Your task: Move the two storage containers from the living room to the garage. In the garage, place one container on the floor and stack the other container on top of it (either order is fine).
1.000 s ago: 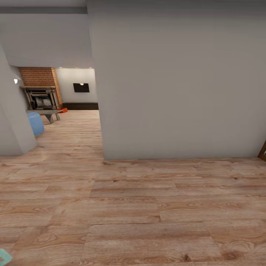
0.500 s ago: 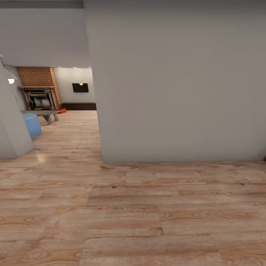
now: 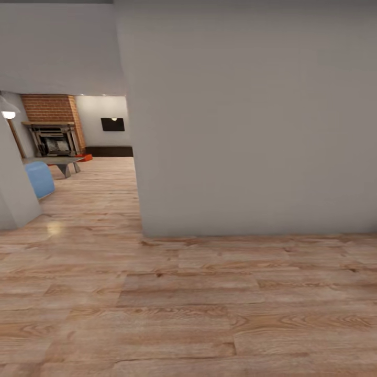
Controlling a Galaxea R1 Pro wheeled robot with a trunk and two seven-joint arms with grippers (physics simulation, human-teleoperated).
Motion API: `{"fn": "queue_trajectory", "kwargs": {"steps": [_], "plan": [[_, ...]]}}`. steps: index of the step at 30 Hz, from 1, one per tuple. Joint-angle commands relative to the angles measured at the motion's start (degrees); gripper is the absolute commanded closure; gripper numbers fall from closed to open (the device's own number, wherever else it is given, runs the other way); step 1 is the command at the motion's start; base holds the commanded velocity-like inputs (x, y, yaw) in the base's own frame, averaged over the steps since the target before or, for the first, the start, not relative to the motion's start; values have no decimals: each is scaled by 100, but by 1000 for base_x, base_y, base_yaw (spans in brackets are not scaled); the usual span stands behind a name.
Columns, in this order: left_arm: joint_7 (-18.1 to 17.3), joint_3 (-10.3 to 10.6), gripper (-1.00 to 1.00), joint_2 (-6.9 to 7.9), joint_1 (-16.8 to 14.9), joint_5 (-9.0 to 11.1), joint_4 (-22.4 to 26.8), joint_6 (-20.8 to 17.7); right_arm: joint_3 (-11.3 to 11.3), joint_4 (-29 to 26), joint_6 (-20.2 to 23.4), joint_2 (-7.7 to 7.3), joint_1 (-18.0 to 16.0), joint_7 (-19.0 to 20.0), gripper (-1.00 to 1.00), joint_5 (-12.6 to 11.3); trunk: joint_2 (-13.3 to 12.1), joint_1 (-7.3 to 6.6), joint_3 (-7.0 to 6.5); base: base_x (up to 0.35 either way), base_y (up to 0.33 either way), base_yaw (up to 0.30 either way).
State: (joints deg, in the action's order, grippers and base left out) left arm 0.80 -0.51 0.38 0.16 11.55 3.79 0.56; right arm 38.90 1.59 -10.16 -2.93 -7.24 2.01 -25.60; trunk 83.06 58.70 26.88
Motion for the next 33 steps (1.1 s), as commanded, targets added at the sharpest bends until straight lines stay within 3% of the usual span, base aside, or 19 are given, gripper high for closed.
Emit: {"fn": "queue_trajectory", "kwargs": {"steps": [1,16,33], "plan": [[8,-1,-100,1,2,32,8,6,48,17,-33,3,-6,21,-100,-60,2,3,5,322,0,0],[8,-1,-100,5,2,32,8,6,55,17,-39,23,-6,28,-100,-54,2,3,5,322,0,15],[8,-1,-100,2,1,32,8,6,34,17,-81,12,-6,19,-100,-72,2,3,5,322,0,267]]}}
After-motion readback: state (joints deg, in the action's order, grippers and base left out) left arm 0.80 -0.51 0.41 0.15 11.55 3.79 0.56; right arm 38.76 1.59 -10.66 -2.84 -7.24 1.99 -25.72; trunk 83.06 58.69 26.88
